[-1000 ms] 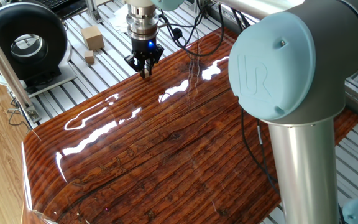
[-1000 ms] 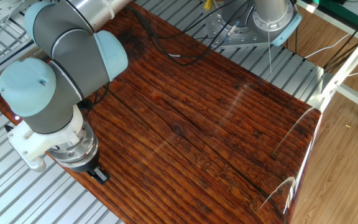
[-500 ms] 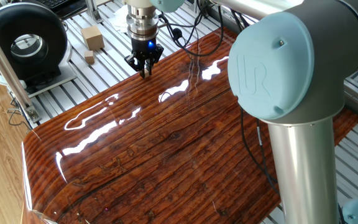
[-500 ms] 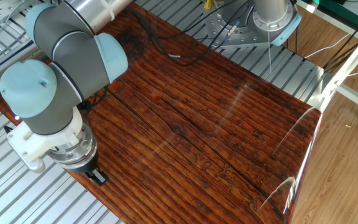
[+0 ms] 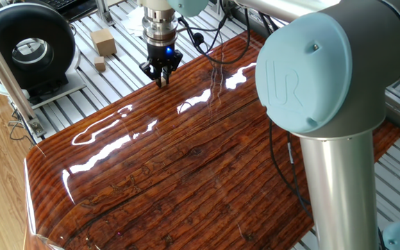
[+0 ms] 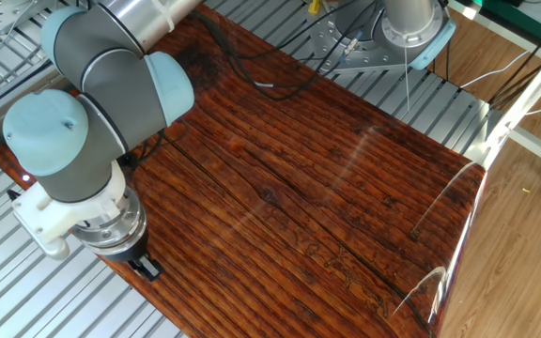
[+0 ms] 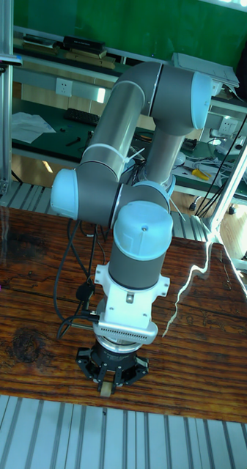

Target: Hold a small block with the gripper and sweep it from left to right on the table

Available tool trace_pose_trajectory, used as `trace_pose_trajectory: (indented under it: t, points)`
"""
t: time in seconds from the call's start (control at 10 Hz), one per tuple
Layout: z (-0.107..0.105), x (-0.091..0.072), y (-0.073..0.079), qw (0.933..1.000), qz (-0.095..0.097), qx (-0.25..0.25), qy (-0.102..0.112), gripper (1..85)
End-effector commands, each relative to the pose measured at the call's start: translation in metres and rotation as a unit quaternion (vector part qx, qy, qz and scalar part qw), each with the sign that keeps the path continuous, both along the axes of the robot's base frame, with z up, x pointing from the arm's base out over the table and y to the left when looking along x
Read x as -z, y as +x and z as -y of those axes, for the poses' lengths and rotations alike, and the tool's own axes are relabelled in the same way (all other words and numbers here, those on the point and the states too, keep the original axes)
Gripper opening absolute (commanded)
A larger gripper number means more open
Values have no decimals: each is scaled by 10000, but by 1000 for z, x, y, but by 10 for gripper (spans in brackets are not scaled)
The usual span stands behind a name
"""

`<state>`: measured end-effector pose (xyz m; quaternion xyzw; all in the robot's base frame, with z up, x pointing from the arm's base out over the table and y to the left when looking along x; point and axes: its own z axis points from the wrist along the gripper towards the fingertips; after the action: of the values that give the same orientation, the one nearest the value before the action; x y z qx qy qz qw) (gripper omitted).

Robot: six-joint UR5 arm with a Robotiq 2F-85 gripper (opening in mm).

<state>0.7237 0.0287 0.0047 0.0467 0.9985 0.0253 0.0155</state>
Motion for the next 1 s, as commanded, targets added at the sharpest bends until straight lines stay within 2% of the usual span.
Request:
trace_pose_trajectory:
  t: [0.0,0.4,0.6,0.9]
  points:
    - [-3,0,1,10000,26,31,82,10]
    - [-5,-1,1,9999,26,39,106,10]
    - [-7,-3,-1,9998,-6,45,198,10]
    - [-11,0,-1,9998,0,84,184,10]
